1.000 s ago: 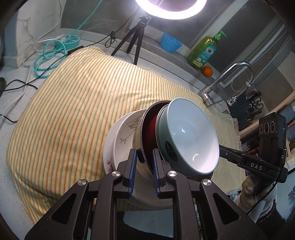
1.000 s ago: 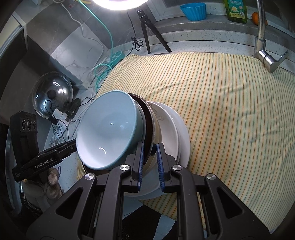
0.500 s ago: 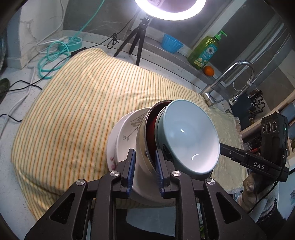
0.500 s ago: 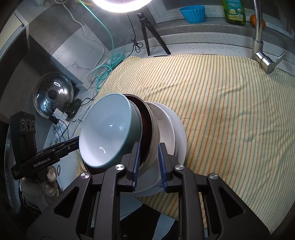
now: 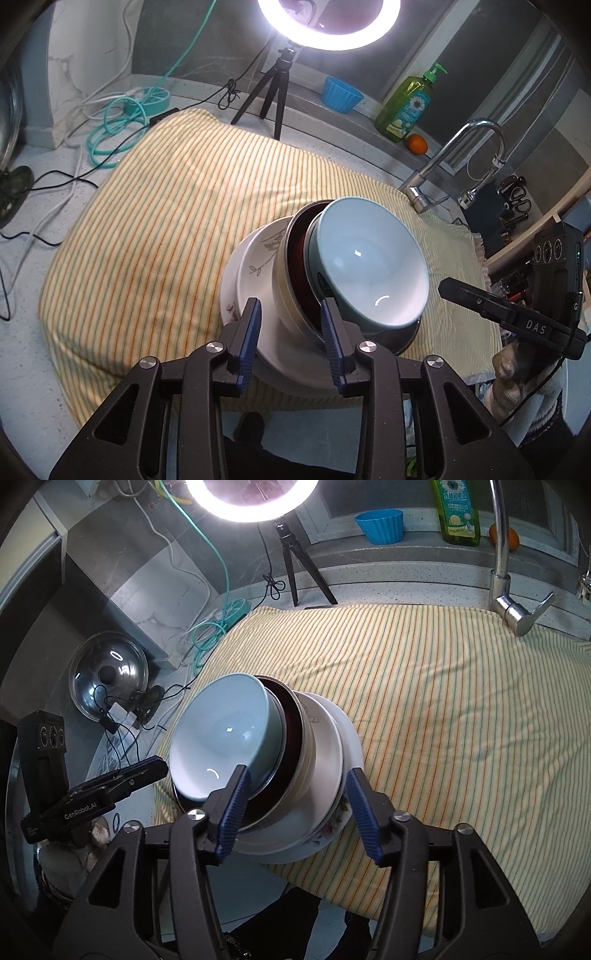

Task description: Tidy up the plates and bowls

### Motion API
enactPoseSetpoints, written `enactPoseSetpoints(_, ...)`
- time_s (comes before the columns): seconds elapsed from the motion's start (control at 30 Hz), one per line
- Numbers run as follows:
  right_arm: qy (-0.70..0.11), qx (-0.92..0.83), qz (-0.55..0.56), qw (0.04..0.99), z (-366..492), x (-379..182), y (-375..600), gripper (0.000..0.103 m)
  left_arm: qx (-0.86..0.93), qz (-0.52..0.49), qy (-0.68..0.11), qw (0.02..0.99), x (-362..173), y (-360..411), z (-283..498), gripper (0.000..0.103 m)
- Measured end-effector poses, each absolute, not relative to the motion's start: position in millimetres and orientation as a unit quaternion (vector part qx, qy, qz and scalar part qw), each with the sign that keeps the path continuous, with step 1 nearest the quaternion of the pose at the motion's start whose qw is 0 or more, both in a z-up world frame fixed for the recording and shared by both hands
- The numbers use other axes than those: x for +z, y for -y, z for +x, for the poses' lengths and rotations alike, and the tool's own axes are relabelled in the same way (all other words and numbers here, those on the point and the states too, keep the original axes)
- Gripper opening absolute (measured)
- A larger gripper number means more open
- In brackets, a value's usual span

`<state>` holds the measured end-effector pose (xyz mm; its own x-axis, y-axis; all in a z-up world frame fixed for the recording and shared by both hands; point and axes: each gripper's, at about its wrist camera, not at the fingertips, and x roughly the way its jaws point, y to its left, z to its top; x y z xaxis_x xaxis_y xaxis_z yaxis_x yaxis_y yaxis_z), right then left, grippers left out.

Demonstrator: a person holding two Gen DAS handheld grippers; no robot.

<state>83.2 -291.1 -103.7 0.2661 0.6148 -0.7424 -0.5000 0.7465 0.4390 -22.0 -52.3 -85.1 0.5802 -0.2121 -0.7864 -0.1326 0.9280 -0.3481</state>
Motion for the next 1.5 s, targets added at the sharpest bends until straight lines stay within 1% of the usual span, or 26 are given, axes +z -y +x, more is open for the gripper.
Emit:
enactPoseSetpoints(0.03,-0.49,0.35,0.058,0.796,80.9,-102.2,292.4,0.068,-0.02,-0.184,-0.455,0.871,-83.5,53.5,-23.5,0.036)
enactPoseSetpoints(0.1,-0.486,0.348,0.057,0.799,78.0,-100.5,294.5,0.07,-0.016,-0.175,-0.45,0.876,-79.8,56.5,-26.4,0.051)
enactPoseSetpoints(0.17,-0.483,0.347,0.055,0.802,74.6,-98.6,296.5,0.072,-0.011,-0.167,-0.445,0.88,-76.6,58.4,-29.4,0.058)
enactPoseSetpoints(0.2,-0.481,0.346,0.055,0.804,72.7,-97.4,297.7,0.073,-0.008,-0.163,-0.444,0.881,-75.2,59.4,-30.0,0.06)
enactPoseSetpoints(0.27,-0.476,0.344,0.055,0.808,68.8,-94.3,300.5,0.08,-0.003,-0.152,-0.44,0.885,-72.0,62.8,-33.0,0.06)
enactPoseSetpoints(0.37,-0.466,0.345,0.054,0.813,62.6,-88.9,304.0,0.086,0.005,-0.132,-0.437,0.89,-67.4,69.8,-38.2,0.068)
enactPoseSetpoints(0.5,-0.451,0.343,0.044,0.823,53.0,-79.0,308.1,0.09,0.019,-0.111,-0.431,0.895,-61.2,75.9,-45.3,0.069)
enactPoseSetpoints(0.57,-0.443,0.345,0.04,0.827,47.6,-74.2,309.6,0.095,0.024,-0.108,-0.426,0.898,-57.2,77.9,-49.3,0.069)
enactPoseSetpoints(0.6,-0.438,0.345,0.04,0.829,44.4,-71.4,310.3,0.095,0.024,-0.108,-0.424,0.899,-55.2,79.2,-50.7,0.069)
enactPoseSetpoints(1.0,-0.413,0.344,0.056,0.842,24.5,-51.9,319.7,0.096,0.045,-0.101,-0.4,0.91,-39.3,86.0,-64.9,0.069)
enactPoseSetpoints(1.5,-0.419,0.341,0.06,0.839,22.3,-55.7,319.1,0.096,0.042,-0.101,-0.395,0.912,-34.6,89.2,-70.3,0.069)
